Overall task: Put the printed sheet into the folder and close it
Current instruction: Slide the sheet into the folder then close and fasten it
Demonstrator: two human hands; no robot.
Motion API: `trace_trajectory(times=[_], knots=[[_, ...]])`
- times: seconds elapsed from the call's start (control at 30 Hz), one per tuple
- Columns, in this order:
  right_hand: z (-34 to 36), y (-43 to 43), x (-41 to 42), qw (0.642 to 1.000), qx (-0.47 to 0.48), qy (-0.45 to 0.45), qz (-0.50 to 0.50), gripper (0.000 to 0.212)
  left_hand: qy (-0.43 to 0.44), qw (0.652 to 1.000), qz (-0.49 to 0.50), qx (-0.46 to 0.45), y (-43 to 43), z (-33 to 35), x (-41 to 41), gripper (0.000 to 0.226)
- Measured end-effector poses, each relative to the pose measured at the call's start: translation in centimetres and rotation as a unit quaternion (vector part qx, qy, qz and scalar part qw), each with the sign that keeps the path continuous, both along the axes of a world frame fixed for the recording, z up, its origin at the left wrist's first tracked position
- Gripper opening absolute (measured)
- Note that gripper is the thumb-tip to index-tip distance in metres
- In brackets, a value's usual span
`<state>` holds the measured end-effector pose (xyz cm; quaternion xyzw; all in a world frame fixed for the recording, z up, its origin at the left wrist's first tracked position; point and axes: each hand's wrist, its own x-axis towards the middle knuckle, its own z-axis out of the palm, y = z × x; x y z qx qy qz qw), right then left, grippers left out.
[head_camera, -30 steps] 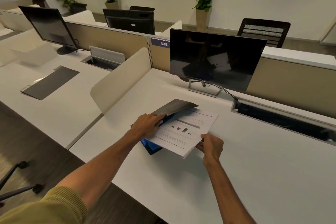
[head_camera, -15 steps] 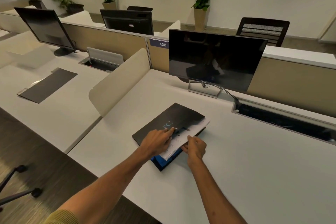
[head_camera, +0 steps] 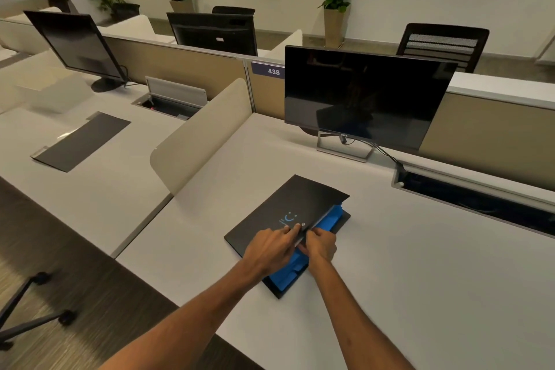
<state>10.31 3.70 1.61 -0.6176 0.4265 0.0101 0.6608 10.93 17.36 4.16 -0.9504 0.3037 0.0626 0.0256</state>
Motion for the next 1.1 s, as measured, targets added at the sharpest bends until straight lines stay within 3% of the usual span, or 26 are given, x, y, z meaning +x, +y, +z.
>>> trace_trajectory(times=[0.17, 0.27, 0.47, 0.73, 1.1], knots=[[-1.0, -1.6, -2.2, 0.965, -0.250, -0.017, 0.082, 0.019, 0.006, 1.000, 0.013, -0.014, -0.3, -1.1, 0.2, 0.055], [-1.8, -2.9, -4.0, 0.936, -0.329, -0.015, 0.122, 0.025, 0.034, 0.998, 0.027, -0.040, -1.0, -1.7, -0.1, 0.051], [-2.6, -5.6, -5.9, 0.938, -0.331, 0.016, 0.100, 0.039, 0.059, 0.997, 0.028, -0.048, -3.9, -2.7, -0.2, 0.051], [-2.5, -8.2, -5.4, 0.957, -0.291, -0.006, 0.024, 0.035, 0.066, 0.997, 0.017, 0.018, -8.4, -2.4, -0.2, 0.023], [-2.0, -9.2, -3.5, 0.956, -0.293, -0.009, -0.024, 0.027, 0.072, 0.997, -0.010, 0.001, -10.0, -3.8, 0.1, 0.034]])
